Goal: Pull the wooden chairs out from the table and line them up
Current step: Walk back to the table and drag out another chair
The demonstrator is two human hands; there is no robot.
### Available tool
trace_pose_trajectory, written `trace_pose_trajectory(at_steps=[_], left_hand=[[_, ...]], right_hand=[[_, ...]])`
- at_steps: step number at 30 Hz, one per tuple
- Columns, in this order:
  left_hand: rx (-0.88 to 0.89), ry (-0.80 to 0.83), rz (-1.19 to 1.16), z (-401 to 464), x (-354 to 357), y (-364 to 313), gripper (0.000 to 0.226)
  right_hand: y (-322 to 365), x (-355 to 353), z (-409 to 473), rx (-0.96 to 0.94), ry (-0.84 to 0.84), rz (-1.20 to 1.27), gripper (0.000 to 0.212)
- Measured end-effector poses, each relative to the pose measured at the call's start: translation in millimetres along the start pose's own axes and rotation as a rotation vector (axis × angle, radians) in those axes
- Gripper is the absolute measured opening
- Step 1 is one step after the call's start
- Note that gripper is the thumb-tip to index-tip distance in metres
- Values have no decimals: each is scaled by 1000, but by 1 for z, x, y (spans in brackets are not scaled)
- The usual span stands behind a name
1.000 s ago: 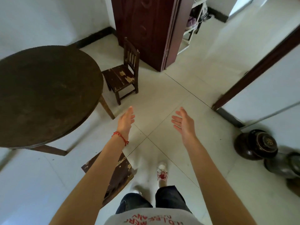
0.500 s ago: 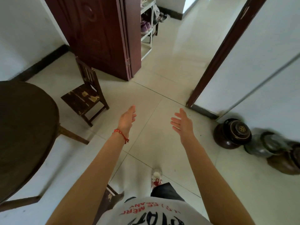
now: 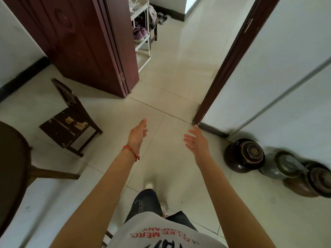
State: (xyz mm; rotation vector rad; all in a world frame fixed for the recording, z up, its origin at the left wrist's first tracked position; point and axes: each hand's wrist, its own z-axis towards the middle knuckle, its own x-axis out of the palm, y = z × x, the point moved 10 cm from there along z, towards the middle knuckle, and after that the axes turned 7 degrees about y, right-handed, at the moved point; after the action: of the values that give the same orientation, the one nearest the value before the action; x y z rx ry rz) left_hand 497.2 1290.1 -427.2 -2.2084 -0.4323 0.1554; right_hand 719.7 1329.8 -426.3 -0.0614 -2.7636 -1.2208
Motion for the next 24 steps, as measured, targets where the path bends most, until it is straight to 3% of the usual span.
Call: trace_pose_trajectory(at_steps=[24], left_hand=[[-46,-71,-141,270,-60,-200,57]], right_hand=[[204,178,258,-17,76,-133,40]])
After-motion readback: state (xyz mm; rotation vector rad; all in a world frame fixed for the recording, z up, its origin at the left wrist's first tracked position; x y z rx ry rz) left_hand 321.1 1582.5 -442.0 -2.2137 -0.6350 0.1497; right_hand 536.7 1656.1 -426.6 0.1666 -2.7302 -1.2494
